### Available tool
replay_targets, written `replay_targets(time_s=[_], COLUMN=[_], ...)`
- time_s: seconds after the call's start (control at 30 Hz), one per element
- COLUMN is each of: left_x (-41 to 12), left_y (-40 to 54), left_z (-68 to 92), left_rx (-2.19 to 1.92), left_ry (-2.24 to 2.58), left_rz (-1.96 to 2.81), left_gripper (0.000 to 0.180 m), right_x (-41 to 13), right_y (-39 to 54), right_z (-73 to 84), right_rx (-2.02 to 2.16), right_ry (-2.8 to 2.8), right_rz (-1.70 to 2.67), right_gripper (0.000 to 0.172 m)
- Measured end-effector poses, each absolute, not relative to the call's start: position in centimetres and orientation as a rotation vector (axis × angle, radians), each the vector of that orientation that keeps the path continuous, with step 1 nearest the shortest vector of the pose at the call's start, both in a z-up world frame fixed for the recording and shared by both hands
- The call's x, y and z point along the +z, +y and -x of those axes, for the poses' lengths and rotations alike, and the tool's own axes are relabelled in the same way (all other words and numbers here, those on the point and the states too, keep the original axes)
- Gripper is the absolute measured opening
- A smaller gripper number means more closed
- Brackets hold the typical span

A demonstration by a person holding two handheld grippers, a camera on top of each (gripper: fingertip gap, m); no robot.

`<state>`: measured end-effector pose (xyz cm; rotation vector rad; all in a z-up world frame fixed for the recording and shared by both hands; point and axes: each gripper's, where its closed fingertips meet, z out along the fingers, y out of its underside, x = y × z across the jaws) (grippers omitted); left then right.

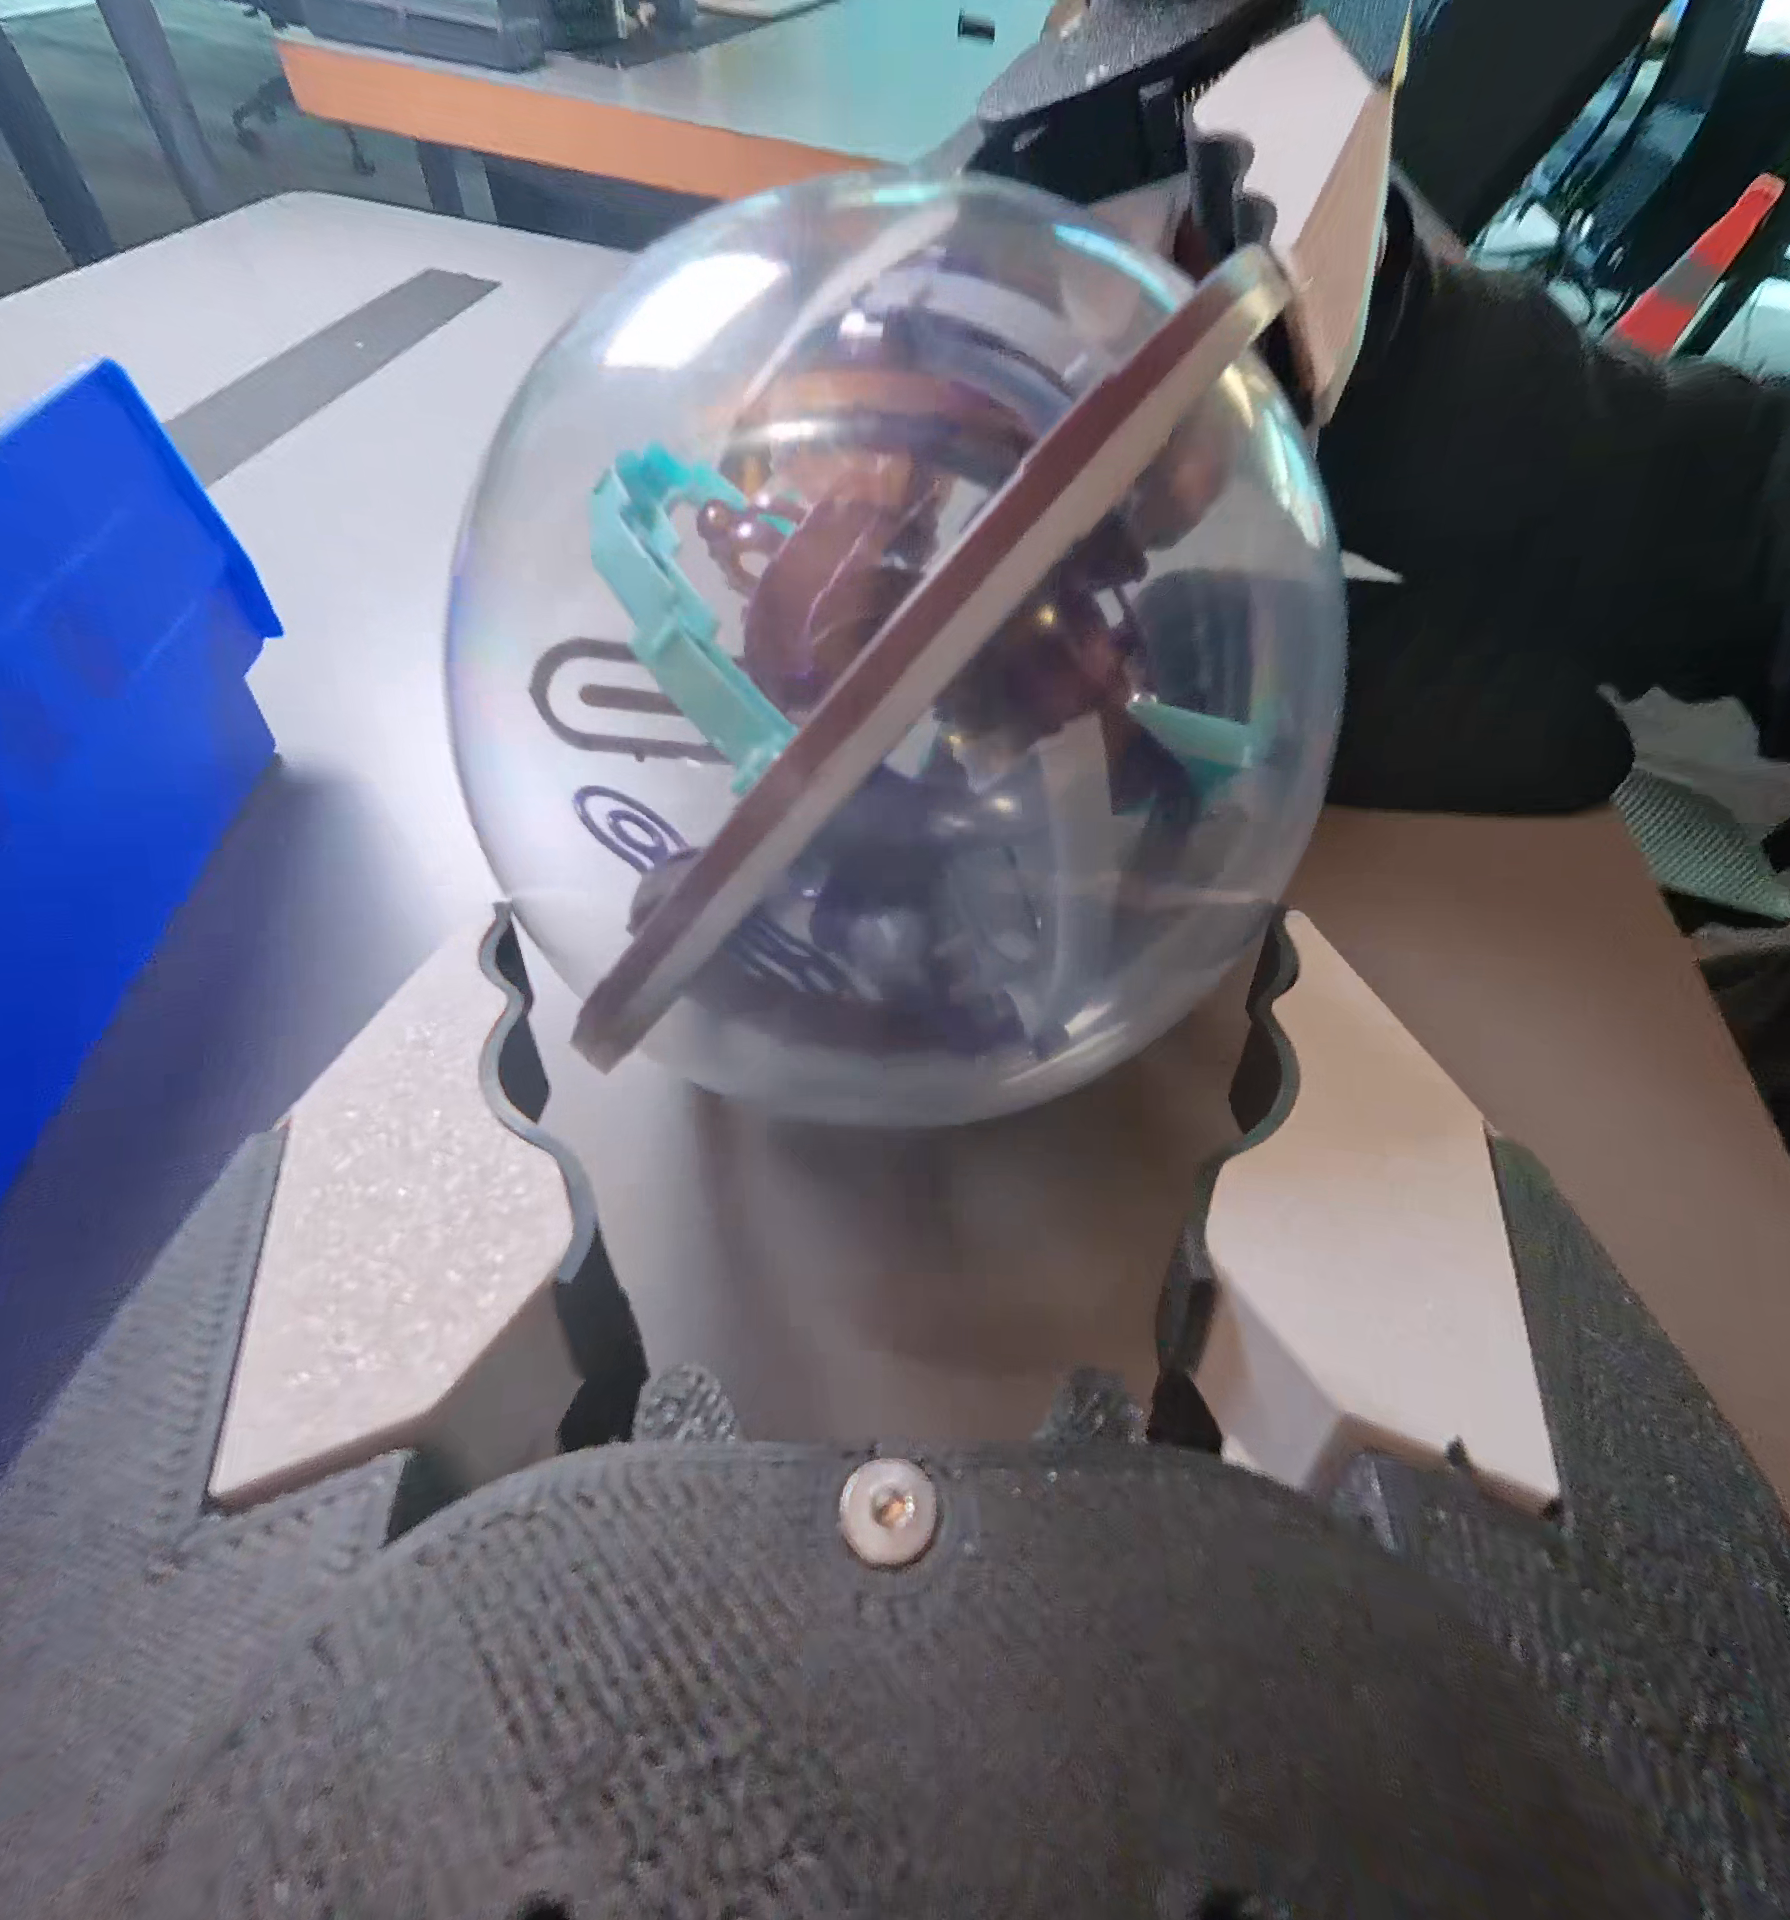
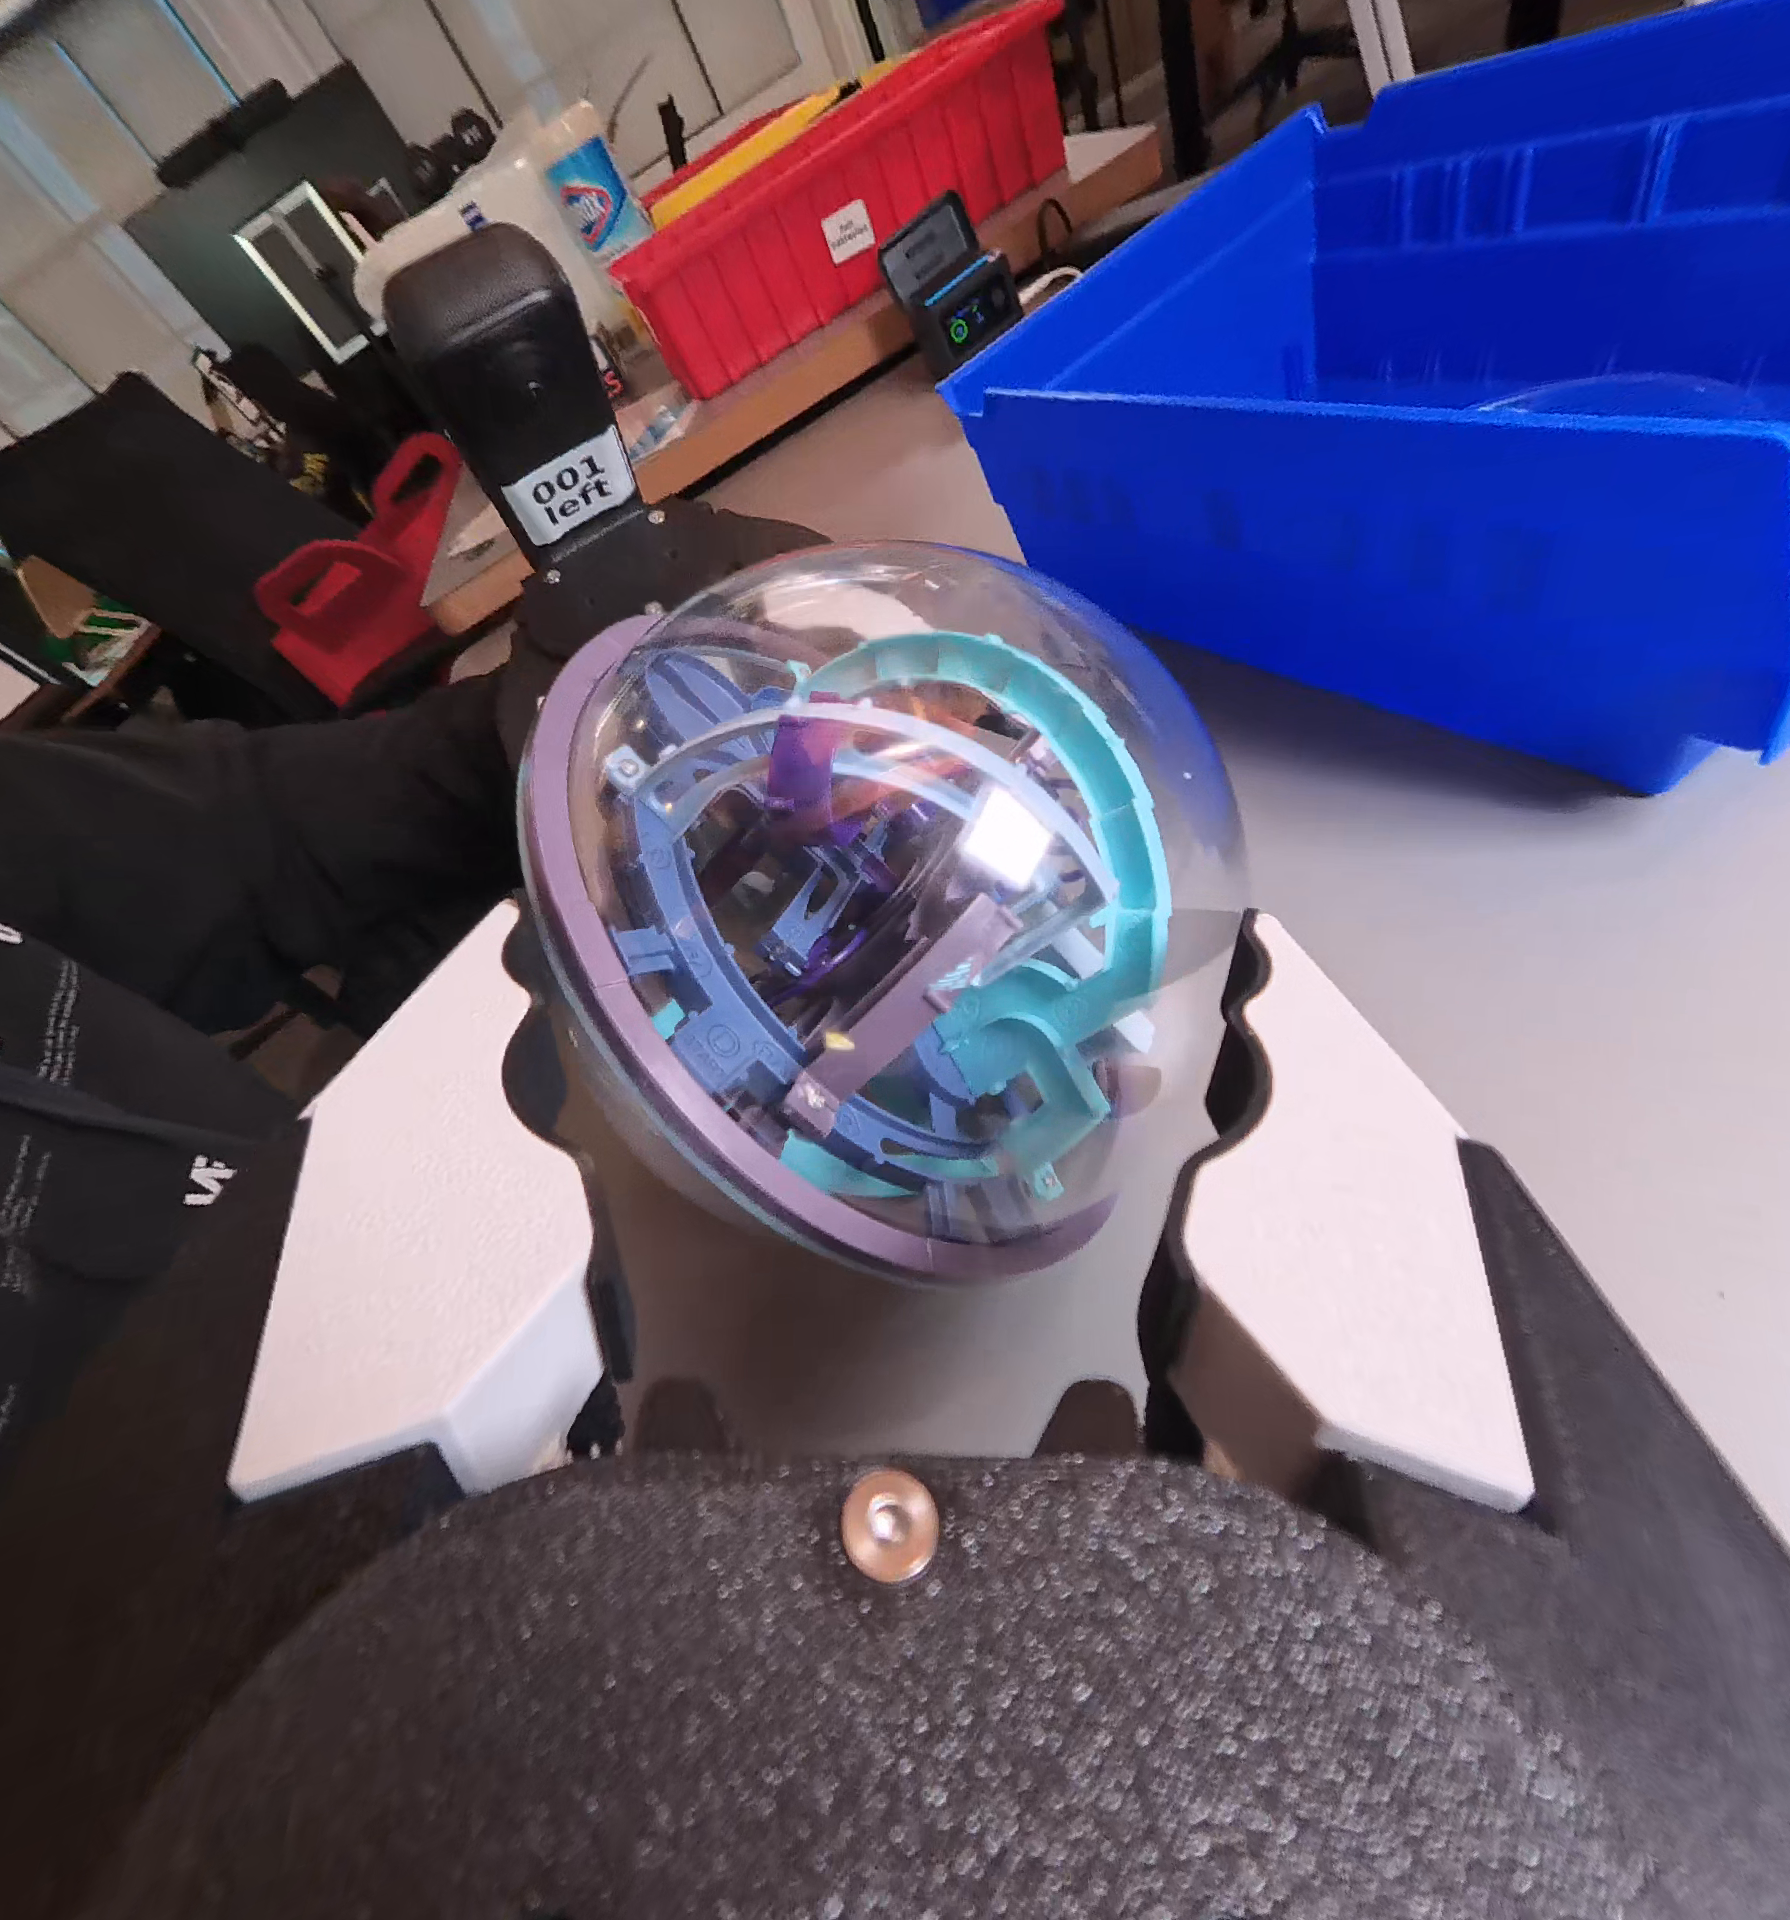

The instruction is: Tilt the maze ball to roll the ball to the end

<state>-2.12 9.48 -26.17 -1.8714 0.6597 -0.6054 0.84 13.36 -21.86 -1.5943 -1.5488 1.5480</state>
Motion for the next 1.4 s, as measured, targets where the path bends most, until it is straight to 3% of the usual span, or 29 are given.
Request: replay_targets(time_s=[0.2,0.37,0.57,0.73,0.9,1.17,1.4], left_x=[-23.1,-24.2,-25.1,-25.3,-27.1,-27.5,-24.3], left_y=[9.6,9.2,8.4,8.3,8.3,8.3,8.0], left_z=[2.6,2.7,2.8,3.0,3.0,3.5,3.5], left_rx=[-0.637,-0.634,-0.652,-0.664,-0.594,-0.476,-0.459], left_ry=[0.54,0.569,0.641,0.65,0.716,0.799,0.794], left_rz=[1.781,1.814,1.796,1.788,1.845,1.827,1.685], left_gripper=[0.137,0.144,0.144,0.143,0.142,0.142,0.141], right_x=[-21.2,-20.4,-18.6,-22.8,-26.8,-26.5,-25.5], right_y=[12.8,10.8,9.3,11.4,10.7,11.1,10.5], right_z=[0.1,1.2,-0.7,-2.0,-1.0,-0.3,0.0], right_rx=[1.377,1.2,1.369,1.232,1.224,1.048,1.106], right_ry=[-1.612,-1.697,-1.745,-1.831,-1.877,-1.853,-1.797], right_rz=[1.618,1.502,1.229,1.238,1.312,1.176,1.125], right_gripper=[0.12,0.122,0.13,0.141,0.14,0.135,0.134])
